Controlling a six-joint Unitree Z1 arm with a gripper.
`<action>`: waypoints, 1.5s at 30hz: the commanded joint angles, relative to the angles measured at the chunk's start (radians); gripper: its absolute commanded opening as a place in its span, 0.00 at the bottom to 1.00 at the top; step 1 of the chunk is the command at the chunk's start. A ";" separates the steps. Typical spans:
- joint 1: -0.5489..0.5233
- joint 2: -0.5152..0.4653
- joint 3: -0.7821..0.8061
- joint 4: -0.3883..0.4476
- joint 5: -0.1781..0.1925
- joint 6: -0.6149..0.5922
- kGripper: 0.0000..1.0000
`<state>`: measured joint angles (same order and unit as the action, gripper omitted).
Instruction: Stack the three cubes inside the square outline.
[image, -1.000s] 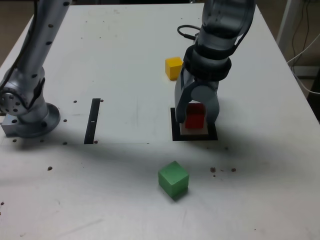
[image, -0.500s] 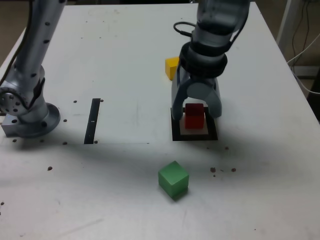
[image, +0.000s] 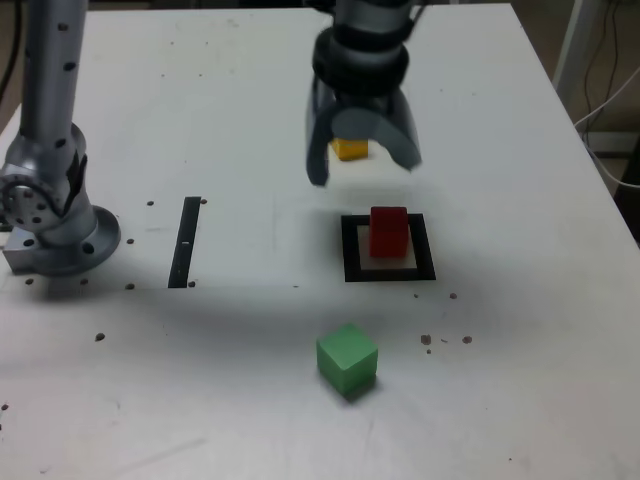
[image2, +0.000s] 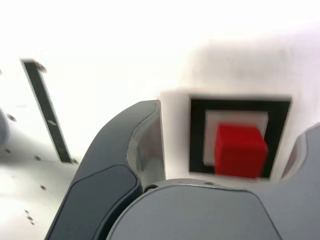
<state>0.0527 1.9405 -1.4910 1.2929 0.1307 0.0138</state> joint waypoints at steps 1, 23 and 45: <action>0.030 -0.009 0.002 0.005 0.004 0.016 0.99; 0.322 0.065 -0.053 0.003 0.032 0.169 1.00; 0.358 0.174 -0.118 -0.015 0.023 0.201 0.99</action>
<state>0.4084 2.1056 -1.6044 1.2795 0.1544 0.2121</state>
